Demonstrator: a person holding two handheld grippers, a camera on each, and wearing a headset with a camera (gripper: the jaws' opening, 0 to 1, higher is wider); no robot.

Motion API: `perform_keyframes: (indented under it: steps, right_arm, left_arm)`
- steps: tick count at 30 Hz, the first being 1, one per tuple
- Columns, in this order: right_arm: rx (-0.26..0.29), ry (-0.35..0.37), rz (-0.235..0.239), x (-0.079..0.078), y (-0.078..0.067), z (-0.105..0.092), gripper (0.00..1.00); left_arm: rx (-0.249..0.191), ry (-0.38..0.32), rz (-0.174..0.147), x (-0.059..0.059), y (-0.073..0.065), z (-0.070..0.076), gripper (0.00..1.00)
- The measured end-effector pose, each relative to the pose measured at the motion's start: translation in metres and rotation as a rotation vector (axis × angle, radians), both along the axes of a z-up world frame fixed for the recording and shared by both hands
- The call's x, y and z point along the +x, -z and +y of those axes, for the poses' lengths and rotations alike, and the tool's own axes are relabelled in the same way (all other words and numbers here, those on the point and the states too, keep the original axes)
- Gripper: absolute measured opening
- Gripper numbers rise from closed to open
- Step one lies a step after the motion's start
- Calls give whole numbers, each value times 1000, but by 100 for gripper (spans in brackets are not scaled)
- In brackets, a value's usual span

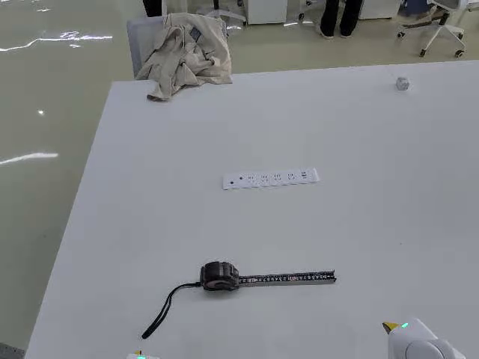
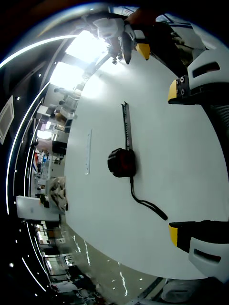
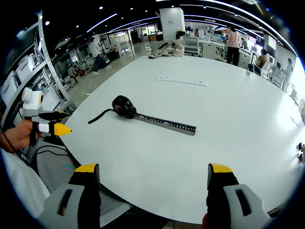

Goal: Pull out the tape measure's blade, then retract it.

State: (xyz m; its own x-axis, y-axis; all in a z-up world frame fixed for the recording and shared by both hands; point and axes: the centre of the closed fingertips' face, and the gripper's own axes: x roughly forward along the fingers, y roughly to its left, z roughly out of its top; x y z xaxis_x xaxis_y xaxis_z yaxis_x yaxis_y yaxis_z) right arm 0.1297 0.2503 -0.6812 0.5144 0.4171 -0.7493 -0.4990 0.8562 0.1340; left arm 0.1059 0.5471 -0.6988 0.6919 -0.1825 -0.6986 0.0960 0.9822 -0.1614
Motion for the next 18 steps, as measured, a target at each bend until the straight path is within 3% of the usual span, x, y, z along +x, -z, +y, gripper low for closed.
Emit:
perform_keyframes:
  steps: [18]
  right_arm:
    - [2, -8, -5, -2, -2, 5, 96]
  left_arm:
    - [0, -6, -6, -2, -2, 3, 100]
